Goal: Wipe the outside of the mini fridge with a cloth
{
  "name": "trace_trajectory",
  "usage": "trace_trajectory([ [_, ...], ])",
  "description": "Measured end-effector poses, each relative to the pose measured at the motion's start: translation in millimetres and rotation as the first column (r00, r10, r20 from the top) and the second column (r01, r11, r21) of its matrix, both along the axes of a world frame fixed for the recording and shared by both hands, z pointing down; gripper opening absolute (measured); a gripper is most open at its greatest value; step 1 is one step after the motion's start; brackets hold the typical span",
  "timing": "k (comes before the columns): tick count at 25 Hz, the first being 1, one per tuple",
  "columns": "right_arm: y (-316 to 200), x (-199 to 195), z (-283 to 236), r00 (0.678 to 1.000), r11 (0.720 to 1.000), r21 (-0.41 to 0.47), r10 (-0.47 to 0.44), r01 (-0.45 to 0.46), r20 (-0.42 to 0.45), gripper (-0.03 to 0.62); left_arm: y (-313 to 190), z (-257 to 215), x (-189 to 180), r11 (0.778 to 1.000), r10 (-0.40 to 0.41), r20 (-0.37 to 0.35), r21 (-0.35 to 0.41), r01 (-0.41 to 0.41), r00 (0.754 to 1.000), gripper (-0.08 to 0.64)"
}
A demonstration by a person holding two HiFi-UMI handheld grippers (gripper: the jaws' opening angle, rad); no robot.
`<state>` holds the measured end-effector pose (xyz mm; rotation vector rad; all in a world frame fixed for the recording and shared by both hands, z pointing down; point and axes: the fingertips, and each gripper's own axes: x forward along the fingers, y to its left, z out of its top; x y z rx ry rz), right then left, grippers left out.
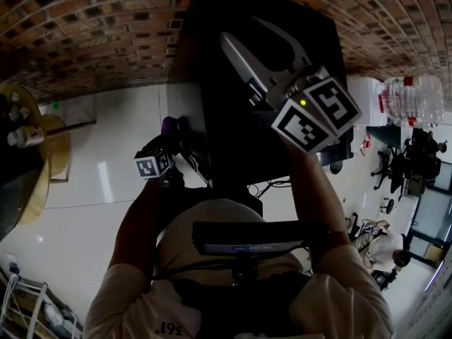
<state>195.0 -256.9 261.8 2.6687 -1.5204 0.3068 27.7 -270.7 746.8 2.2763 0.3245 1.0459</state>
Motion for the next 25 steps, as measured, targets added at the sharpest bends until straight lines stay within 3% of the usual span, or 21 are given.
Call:
trace_trajectory([
  [6,1,0,1,1.000,1.000,0.001,0.004,-0.004,-0.006,0.167,-23,-28,2,0.999,-0.025,-0.060,-0.032,0.024,0.998,0.104],
  [10,2,1,1,1.000,1.000,0.002,0.007,-0.007,-0.010,0.167,-57,-40,1,0.999,-0.050,-0.097,0.000,0.050,0.994,0.104],
  [25,1,2,3,1.000,1.000,0.007,0.011,-0.011,-0.011,0.167,-83,-198,23,0.990,-0.137,-0.289,-0.079,0.119,0.948,0.106],
])
